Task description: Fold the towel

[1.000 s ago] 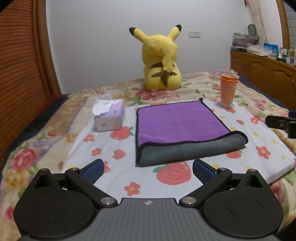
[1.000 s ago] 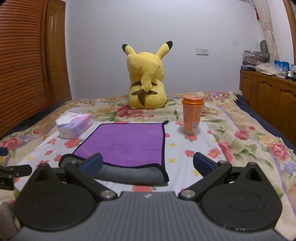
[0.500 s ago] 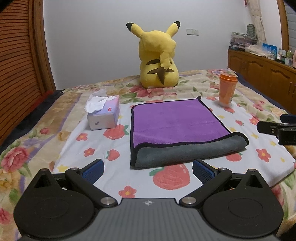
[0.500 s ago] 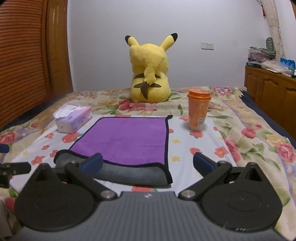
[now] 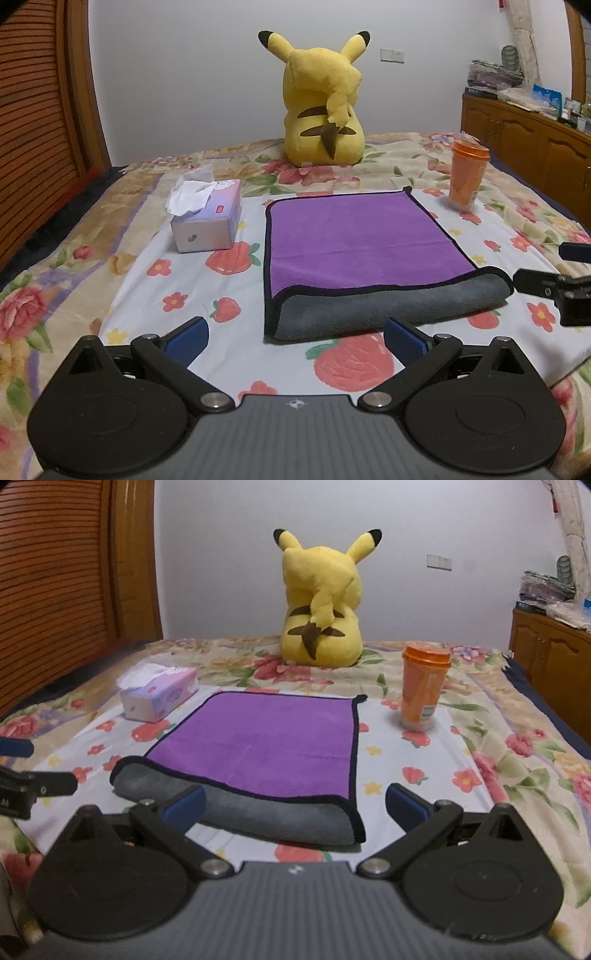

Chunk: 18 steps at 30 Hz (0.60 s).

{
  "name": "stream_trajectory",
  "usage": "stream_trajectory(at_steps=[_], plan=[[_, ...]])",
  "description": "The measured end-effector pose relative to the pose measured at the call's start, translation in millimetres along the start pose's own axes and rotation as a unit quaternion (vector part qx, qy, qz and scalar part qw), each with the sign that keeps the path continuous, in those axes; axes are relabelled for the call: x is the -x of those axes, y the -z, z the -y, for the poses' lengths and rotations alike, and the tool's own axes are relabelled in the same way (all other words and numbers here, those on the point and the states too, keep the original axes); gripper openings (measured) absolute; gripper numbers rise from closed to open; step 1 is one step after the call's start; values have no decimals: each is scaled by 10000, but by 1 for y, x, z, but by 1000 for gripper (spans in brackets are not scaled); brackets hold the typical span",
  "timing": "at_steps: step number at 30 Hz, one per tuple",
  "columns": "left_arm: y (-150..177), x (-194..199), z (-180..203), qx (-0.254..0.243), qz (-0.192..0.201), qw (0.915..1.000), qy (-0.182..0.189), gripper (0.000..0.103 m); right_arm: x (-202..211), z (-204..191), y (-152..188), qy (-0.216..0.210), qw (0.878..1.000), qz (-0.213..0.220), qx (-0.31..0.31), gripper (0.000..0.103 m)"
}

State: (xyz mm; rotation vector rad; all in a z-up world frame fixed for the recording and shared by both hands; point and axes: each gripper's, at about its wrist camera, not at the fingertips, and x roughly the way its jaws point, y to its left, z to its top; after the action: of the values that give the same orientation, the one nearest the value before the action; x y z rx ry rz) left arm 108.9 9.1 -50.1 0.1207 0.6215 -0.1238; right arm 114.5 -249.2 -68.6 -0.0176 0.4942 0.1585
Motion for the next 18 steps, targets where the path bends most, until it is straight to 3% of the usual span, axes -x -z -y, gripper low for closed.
stream_trajectory(at_steps=[18], plan=[[-15,-43,-21,150,-185,9997,66,95,-30,2,0,-78,9996,-273,62,103]])
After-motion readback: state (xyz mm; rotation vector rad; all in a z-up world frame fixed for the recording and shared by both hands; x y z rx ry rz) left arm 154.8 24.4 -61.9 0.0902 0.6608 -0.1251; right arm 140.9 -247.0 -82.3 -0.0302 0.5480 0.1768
